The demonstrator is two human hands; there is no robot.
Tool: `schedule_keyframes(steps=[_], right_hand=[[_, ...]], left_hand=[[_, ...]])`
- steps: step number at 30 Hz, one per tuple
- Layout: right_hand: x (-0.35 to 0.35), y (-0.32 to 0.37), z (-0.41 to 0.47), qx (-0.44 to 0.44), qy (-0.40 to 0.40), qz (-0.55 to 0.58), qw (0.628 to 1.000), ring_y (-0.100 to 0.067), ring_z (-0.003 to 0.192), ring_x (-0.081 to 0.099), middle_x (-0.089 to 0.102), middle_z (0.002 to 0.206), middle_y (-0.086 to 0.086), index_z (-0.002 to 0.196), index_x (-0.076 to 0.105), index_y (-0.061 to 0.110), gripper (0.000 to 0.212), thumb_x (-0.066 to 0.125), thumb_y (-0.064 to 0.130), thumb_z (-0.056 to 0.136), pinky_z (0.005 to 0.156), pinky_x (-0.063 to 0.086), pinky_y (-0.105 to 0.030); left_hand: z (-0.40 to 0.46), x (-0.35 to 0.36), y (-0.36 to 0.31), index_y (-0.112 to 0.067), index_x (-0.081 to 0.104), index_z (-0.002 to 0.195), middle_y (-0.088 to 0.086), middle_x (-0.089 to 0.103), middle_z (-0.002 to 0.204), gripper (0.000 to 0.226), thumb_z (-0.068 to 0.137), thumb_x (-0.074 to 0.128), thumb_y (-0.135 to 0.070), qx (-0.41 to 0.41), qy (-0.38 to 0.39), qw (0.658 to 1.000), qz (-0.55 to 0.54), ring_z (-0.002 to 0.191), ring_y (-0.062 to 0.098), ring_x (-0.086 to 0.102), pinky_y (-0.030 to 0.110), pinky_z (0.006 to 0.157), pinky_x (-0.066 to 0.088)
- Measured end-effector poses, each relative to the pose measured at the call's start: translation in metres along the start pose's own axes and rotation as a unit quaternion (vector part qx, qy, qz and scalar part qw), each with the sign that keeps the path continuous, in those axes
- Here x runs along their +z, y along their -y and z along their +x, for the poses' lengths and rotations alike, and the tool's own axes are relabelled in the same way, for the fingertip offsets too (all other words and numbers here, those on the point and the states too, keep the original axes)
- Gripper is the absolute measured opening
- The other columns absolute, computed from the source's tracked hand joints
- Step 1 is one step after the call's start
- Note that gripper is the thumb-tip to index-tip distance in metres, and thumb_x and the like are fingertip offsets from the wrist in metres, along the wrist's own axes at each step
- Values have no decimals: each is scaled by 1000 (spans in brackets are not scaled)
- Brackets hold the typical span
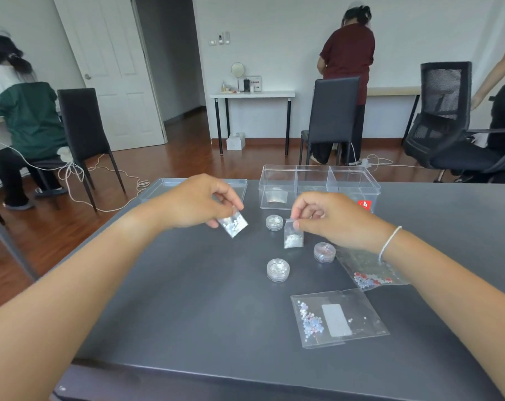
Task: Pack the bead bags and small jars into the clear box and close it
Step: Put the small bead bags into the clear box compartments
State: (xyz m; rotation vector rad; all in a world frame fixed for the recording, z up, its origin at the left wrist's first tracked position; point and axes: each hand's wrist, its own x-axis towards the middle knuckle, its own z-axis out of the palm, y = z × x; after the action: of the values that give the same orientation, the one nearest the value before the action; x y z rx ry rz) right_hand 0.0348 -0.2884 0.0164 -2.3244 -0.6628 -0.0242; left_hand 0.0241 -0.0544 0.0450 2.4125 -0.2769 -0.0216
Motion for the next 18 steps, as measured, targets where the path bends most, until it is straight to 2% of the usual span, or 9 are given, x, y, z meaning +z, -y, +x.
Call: schedule_keyframes(steps=[1, 4, 8, 11, 15, 18], right_hand=[[-3, -1, 0, -2, -6, 10, 1000, -3, 60, 50, 61, 71, 8, 72, 56, 28, 16, 64, 18, 81, 64, 41, -20], [-11, -2, 1, -10, -32, 38, 999, 8, 50, 48, 57, 67, 9, 74, 56, 30, 21, 63, 13, 82, 52, 36, -4], [-18, -8, 3, -1, -89, 76, 993, 9, 47, 46, 57, 70, 9, 83, 60, 29, 20, 61, 10, 82, 49, 36, -3], [-19, -13, 5, 13, -107, 74, 991, 14, 53, 47, 56, 71, 10, 95, 63, 25, 19, 61, 10, 82, 55, 37, -1], [-20, -19, 8, 33, -137, 74, 987, 1, 60, 48, 61, 87, -2, 93, 64, 25, 19, 60, 10, 83, 54, 36, 0], [-20, -22, 10, 42, -158, 75, 984, -2, 62, 46, 63, 98, -11, 90, 64, 28, 19, 60, 11, 84, 53, 36, -1]], left_hand=[[5, -1, -4, -21, 70, 81, -5, 63, 78, 18, 82, 57, -8, 9, -5, 1000, -9, 51, -2, 61, 10, 55, 51], [24, -3, -17, -17, 68, 80, 0, 64, 76, 13, 80, 64, -5, 31, -12, 999, -41, 49, 0, 61, 10, 52, 50], [52, -7, -30, -16, 67, 76, 4, 65, 71, 16, 76, 67, -1, 48, -34, 996, -71, 49, 3, 60, 13, 52, 51], [73, -6, -37, -13, 67, 73, 14, 64, 74, 15, 75, 66, 2, 52, -38, 995, -78, 60, 16, 58, 16, 59, 54], [98, -2, -42, -4, 69, 87, 7, 66, 76, 14, 78, 61, 4, 35, -22, 996, -78, 66, 11, 62, 19, 69, 56], [110, 0, -43, -16, 68, 83, 3, 63, 83, 28, 80, 53, 7, 21, 9, 999, -41, 74, 9, 61, 20, 70, 56]])
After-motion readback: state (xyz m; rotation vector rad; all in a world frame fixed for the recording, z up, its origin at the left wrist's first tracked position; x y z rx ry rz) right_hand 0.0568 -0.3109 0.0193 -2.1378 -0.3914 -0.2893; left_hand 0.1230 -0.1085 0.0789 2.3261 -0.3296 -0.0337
